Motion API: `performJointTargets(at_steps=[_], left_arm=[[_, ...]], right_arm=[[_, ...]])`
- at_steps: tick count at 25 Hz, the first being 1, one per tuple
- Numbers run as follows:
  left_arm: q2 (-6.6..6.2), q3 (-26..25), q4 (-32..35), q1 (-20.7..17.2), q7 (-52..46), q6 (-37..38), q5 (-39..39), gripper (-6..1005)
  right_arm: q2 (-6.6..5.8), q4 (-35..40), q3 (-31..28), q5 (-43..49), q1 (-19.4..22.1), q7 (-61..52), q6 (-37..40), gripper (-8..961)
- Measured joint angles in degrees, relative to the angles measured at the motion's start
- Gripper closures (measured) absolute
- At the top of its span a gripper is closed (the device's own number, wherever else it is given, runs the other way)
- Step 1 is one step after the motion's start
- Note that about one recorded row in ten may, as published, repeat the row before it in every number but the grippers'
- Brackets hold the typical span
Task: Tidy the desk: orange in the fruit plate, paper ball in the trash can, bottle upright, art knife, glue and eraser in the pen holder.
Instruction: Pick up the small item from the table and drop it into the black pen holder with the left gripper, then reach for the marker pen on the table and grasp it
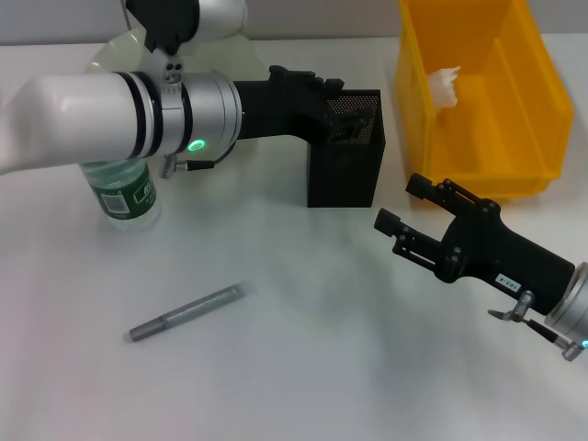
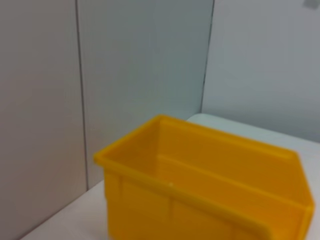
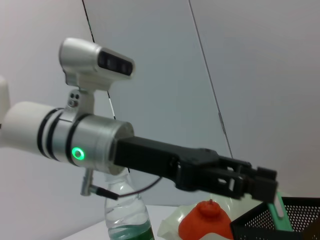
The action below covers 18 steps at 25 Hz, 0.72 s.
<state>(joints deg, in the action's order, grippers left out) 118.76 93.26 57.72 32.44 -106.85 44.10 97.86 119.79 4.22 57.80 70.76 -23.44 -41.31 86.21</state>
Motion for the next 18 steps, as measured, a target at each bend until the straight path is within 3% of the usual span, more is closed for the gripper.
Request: performJointTargets(at_steps=[1,4,9,11,14,18], left_arm=[[-0.07,0.0,1.2,-0.5,0.0,0.8,0.0,461],[-0.16,0.0,3.3,-1.5,0.1,2.1,0.0,463],[-0.41,-1.8,12.6,-6.1,0.0,10.8,0.7,466],[-0.43,-4.6,17.8,-7.6,-1.9,17.1,3.6,468],[-0.39,-5.9,20.4,-8.4,-4.4,20.1,6.7,470],[-0.32,-7.5,30.2,-7.9,-18.5,29.8,24.8,472]], right_arm=[[0.00,0.0,0.0,0.0,0.0,0.0,0.0,201],[0.00,0.0,0.0,0.0,0.2,0.0,0.0,201],[0.00,0.0,0.0,0.0,0.3,0.0,0.0,202],[0.00,0.0,0.0,0.0,0.3,0.0,0.0,202],[0.00,0.0,0.1,0.0,0.1,0.0,0.0,202],[0.00,0.0,0.1,0.0,0.0,0.0,0.0,202]])
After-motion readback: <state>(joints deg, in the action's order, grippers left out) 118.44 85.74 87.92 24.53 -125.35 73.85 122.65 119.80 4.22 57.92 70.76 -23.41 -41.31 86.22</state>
